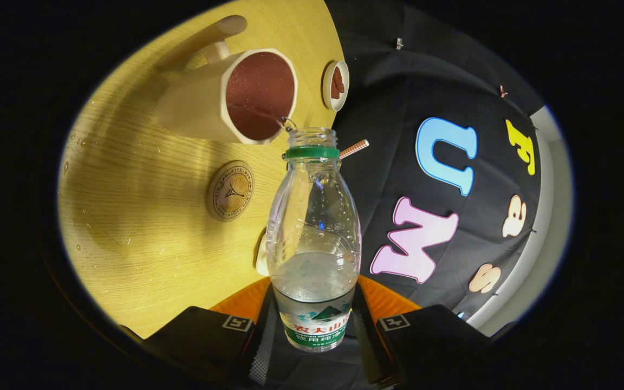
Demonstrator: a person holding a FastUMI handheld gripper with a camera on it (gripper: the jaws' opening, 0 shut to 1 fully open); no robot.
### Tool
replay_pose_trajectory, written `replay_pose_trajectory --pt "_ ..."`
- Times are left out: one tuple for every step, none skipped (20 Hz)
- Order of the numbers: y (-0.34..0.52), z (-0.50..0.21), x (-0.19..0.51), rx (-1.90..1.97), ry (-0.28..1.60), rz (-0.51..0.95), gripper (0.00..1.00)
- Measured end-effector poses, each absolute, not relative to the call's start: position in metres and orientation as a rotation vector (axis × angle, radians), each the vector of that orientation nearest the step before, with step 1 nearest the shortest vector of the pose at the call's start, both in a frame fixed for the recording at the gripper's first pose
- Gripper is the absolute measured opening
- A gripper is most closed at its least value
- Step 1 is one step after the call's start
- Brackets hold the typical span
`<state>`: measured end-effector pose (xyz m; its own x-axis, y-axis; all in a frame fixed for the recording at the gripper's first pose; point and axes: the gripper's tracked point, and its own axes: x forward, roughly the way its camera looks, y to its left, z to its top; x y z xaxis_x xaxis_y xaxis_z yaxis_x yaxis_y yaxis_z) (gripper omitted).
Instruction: Take the bottle from table, then pour the juice into the cup, finally place the bottle on the coaster
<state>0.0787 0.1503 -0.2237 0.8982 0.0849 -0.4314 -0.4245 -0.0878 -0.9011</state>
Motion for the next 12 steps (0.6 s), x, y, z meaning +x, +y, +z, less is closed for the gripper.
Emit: replay_pose_trajectory --pt "0.1508 -0.2240 0.0786 -1.612 0.266 0.433 0.69" --pt "0.1504 -0.2240 0.0784 -1.616 0.263 0.436 0.69" --pt "0.1511 -0.2232 0.0784 -1.621 0.258 0.437 0.69" --pt "0.1523 -0.2223 0.0793 -1.626 0.253 0.438 0.69" --pt "0.1529 -0.2212 0.0790 -1.632 0.246 0.439 0.69" --pt "0.1548 -0.2202 0.0793 -1.637 0.240 0.441 0.69" --pt "0.1554 -0.2197 0.0799 -1.641 0.234 0.442 0.69" --pt "0.1536 -0.2196 0.0800 -1.646 0.231 0.443 0.69" --pt "0.1539 -0.2187 0.0793 -1.650 0.227 0.443 0.69" --pt "0.1544 -0.2178 0.0794 -1.653 0.225 0.444 0.69" --pt "0.1543 -0.2182 0.0798 -1.655 0.224 0.445 0.69" --pt "0.1549 -0.2182 0.0794 -1.659 0.223 0.446 0.69"
